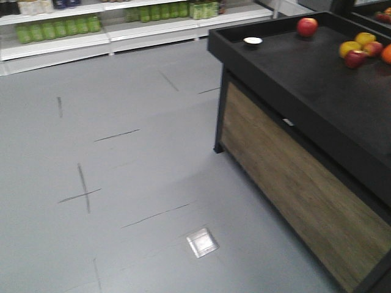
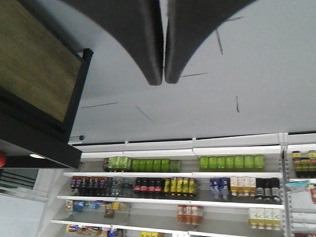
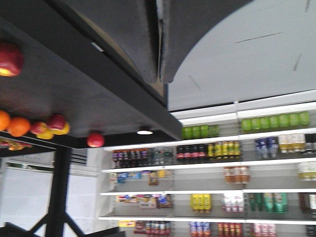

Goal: Pick three apples into basket with both arms
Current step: 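Turn and drive the base up to the table holding the blue basket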

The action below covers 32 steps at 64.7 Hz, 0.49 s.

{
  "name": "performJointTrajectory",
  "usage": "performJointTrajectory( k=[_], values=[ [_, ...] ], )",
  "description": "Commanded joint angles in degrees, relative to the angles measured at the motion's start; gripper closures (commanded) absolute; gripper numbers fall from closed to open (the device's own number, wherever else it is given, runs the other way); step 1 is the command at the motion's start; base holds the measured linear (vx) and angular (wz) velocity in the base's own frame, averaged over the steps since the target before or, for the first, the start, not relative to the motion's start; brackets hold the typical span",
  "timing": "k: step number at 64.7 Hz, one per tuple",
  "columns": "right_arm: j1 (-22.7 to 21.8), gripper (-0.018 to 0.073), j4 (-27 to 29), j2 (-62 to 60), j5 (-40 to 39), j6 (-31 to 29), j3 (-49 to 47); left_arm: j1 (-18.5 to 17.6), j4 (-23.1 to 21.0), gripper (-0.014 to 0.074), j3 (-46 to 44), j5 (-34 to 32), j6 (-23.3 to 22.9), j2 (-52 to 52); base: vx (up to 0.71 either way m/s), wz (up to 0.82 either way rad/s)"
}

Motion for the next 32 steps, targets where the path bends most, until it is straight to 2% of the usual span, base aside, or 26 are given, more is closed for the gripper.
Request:
performJointTrajectory(
  k=[1,32],
  values=[
    [-0.3,0.0564,0.0,-0.6,-4.2,-0.5,0.8,0.2,-0.4,0.0604,1.4,-4.7,-0.3,-0.9,0.12,-0.45],
    [-0.3,0.0564,0.0,-0.6,-4.2,-0.5,0.8,0.2,-0.4,0.0604,1.4,-4.7,-0.3,-0.9,0.11,-0.44]
  ],
)
